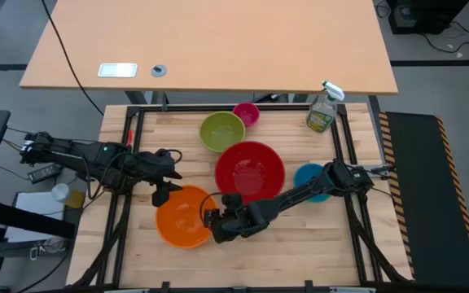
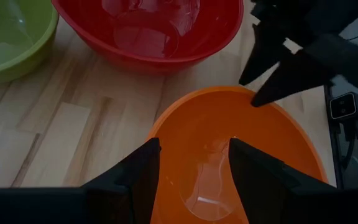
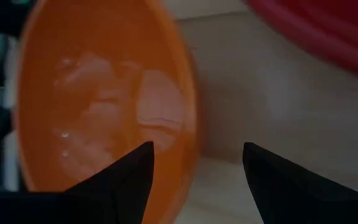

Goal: Nest bowls inside each other by size order
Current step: Stack the orange bowl on top of the red bowl

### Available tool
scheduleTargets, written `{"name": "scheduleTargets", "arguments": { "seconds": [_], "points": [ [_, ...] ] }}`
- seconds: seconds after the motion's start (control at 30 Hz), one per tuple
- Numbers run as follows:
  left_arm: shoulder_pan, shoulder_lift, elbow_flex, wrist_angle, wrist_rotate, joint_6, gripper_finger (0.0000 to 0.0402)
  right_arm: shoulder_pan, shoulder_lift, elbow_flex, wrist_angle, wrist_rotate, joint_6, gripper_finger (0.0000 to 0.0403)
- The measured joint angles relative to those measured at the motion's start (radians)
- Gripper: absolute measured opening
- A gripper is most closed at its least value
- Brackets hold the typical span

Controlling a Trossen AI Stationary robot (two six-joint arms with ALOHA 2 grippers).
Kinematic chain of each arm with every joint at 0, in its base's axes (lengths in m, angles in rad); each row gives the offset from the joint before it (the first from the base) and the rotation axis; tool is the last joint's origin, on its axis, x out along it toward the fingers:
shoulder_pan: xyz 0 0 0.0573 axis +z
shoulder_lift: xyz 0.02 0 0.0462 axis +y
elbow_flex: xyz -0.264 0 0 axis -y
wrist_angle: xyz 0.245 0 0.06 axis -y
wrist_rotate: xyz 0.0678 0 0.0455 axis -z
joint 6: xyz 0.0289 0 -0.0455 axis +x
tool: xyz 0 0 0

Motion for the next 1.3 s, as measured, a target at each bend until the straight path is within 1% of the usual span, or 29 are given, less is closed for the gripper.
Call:
{"name": "scheduleTargets", "arguments": {
  "seconds": [0.13,0.27,0.43,0.53,0.73,0.87,1.0,1.13,1.23,1.3],
  "points": [
    [0.000,0.000,0.000,0.000,-0.001,0.006,0.0194,-0.012,0.000,0.000,-0.004,-0.055,-0.044,0.0252],
    [0.000,0.000,0.000,0.000,-0.004,0.022,0.0194,-0.012,0.000,0.000,-0.054,-0.130,-0.043,0.0252],
    [0.000,0.000,0.000,0.000,-0.004,0.026,0.0194,0.022,0.000,0.000,-0.144,-0.198,-0.015,0.0252],
    [0.000,0.000,0.000,0.000,-0.004,0.026,0.0194,0.042,0.000,0.008,-0.162,-0.239,-0.011,0.0252],
    [0.000,0.000,0.000,0.000,-0.004,0.030,0.0194,0.084,-0.002,0.017,-0.193,-0.297,0.034,0.0252],
    [0.000,0.000,0.000,0.001,-0.004,0.030,0.0194,0.112,-0.006,0.018,-0.225,-0.297,0.084,0.0252],
    [0.000,0.000,0.000,0.001,-0.004,0.030,0.0194,0.127,-0.006,0.018,-0.232,-0.299,0.085,0.0249],
    [0.000,0.000,0.000,0.001,-0.004,0.030,0.0194,0.134,-0.005,0.018,-0.246,-0.322,0.061,0.0230],
    [0.000,0.000,0.000,0.001,-0.004,0.030,0.0194,0.137,-0.005,0.018,-0.251,-0.342,0.052,0.0199],
    [0.000,0.000,0.000,0.001,-0.004,0.029,0.0194,0.137,-0.005,0.018,-0.253,-0.342,0.051,0.0171]
  ]
}}
